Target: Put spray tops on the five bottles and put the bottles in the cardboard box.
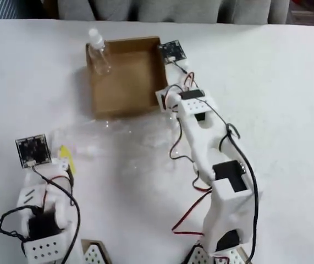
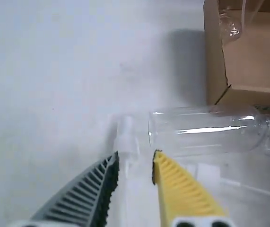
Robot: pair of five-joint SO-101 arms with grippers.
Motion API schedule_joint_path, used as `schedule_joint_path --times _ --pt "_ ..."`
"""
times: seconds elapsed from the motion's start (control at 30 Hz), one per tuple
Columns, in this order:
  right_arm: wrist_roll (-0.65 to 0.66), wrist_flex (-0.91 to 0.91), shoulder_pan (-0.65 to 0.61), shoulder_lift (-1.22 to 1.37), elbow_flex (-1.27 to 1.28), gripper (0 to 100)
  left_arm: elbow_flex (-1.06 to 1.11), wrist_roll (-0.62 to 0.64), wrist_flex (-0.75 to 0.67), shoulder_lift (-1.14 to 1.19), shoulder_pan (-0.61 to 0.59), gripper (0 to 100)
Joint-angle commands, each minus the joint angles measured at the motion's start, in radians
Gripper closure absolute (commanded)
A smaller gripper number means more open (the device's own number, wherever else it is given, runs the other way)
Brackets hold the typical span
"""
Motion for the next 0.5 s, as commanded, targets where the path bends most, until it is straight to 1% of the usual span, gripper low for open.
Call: schedule_joint_path --times 0.0,0.1,0.27,0.47 --pt "0.002 0.025 -0.024 -0.041 -0.034 98.1 -0.002 -0.008 -0.002 0.007 0.015 87" --pt "0.002 0.024 -0.021 -0.041 -0.051 98.1 -0.002 -0.008 -0.002 0.007 0.015 87" --pt "-0.054 0.028 -0.022 -0.038 -0.089 98.0 -0.002 -0.008 -0.002 0.007 0.015 87" --pt "-0.058 0.028 -0.024 -0.041 -0.094 98.0 -0.002 -0.008 -0.002 0.007 0.015 87"
